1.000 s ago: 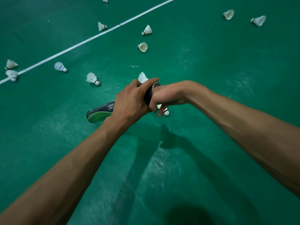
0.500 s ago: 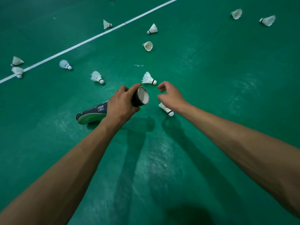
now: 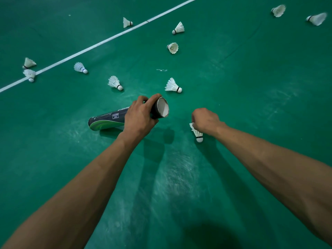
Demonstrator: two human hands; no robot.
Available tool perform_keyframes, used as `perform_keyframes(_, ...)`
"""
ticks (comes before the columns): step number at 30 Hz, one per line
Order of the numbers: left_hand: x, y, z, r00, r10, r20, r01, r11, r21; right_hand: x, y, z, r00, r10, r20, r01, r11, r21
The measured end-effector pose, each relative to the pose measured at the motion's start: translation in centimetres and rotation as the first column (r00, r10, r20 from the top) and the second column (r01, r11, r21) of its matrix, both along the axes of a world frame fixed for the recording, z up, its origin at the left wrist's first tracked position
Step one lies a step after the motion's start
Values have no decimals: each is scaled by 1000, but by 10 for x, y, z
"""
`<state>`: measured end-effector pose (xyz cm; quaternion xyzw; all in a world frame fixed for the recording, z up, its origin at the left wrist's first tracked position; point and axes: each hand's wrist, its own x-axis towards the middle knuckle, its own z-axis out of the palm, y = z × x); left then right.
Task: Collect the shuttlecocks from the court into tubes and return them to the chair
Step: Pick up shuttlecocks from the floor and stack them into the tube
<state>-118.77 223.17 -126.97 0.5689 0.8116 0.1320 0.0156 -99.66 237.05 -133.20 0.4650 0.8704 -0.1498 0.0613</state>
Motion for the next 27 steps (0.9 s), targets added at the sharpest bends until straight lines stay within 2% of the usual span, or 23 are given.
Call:
perform_keyframes(2,-2,1,3,1000,11,9,-11,1000,7,-1,1,4,943,-164,-289,165,986,-20)
perform_keyframes(3,-2,2,4,1000,18,17,-18,1000,11,-1,2,10,848,-249,-469,263,964,-37)
perform_keyframes(5,-3,4,8,999,30,40,-30,999,16,-3,0,29,571,-335,-750,397,912,-106)
perform_keyframes(6,-3,4,11,998,34,54,-35,999,15,-5,-4,41,466,-333,-820,406,904,-136)
perform_keyframes(7,-4,5,13,997,34,68,-35,999,13,-7,-9,53,408,-311,-858,377,914,-152)
perform_keyframes(8,-4,6,16,996,29,79,-30,999,12,-10,-17,63,392,-276,-878,326,934,-149)
perform_keyframes(11,-3,11,24,995,6,97,-8,1000,19,-20,-44,81,452,-128,-883,169,984,-56)
perform_keyframes(13,1,16,29,995,-13,95,11,1000,25,-29,-53,83,552,-76,-830,46,997,-61)
perform_keyframes(14,3,18,30,995,-26,97,23,999,36,-32,-56,87,614,-113,-781,-43,983,-176)
perform_keyframes(16,6,23,32,993,-48,108,42,997,58,-39,-58,94,705,-239,-667,-187,845,-501)
perform_keyframes(17,7,25,32,992,-53,114,46,997,62,-40,-58,97,730,-280,-623,-191,792,-580)
perform_keyframes(18,7,27,31,991,-54,119,46,997,67,-40,-59,99,722,-308,-619,-149,805,-574)
perform_keyframes(21,10,34,27,991,-36,129,20,992,121,-36,-56,102,571,-361,-738,129,927,-353)
perform_keyframes(22,13,36,26,990,-31,138,10,989,148,-33,-54,103,561,-352,-749,189,936,-298)
perform_keyframes(24,19,40,24,988,-39,148,12,983,183,-28,-54,108,677,-328,-659,207,944,-258)
perform_keyframes(26,23,44,21,986,-72,148,43,981,191,-26,-58,113,807,-285,-517,139,943,-303)
perform_keyframes(27,26,45,20,984,-89,155,59,980,192,-26,-59,116,838,-277,-471,117,933,-340)
